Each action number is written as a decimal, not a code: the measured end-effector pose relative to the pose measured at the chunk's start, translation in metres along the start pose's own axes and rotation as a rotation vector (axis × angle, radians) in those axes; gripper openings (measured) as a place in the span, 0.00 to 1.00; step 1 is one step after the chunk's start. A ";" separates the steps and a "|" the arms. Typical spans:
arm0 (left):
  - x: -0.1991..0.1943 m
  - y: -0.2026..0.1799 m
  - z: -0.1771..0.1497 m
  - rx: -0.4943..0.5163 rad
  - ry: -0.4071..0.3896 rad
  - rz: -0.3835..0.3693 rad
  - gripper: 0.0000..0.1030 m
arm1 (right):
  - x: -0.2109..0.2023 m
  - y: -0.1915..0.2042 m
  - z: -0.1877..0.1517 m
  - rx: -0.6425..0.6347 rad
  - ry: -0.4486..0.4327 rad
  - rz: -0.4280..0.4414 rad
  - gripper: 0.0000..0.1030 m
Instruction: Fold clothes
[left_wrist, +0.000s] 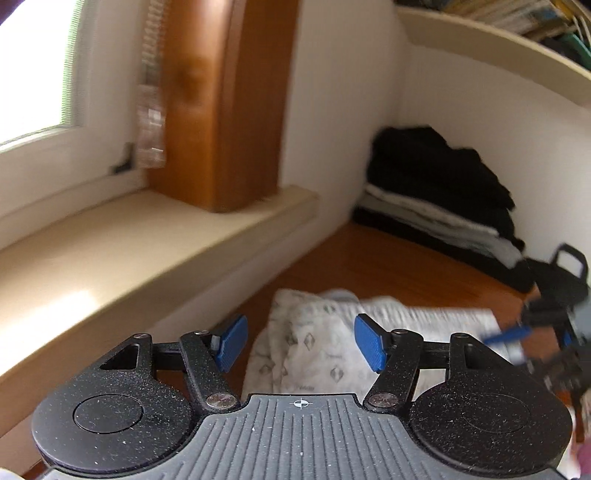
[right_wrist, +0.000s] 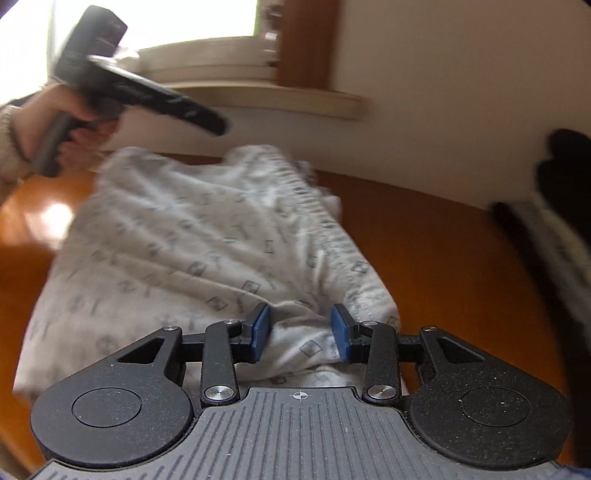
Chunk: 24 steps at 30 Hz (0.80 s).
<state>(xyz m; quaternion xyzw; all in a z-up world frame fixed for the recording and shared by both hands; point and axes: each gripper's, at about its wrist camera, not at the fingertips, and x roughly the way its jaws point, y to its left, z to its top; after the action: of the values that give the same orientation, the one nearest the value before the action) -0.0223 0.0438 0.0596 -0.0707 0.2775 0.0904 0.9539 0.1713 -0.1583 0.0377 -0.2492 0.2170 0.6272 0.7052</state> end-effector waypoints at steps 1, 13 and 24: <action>0.005 -0.001 0.000 0.003 0.010 -0.007 0.66 | 0.002 -0.007 0.001 0.000 0.003 -0.018 0.36; 0.067 -0.014 0.014 0.059 0.068 -0.107 0.20 | 0.005 -0.033 -0.015 0.066 -0.082 0.001 0.36; 0.061 -0.029 0.024 0.147 -0.021 -0.002 0.17 | -0.015 -0.030 -0.020 0.130 -0.090 -0.073 0.44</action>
<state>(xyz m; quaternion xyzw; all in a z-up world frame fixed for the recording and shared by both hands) 0.0472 0.0285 0.0491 0.0004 0.2731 0.0696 0.9594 0.1995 -0.1850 0.0343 -0.1822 0.2162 0.5960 0.7515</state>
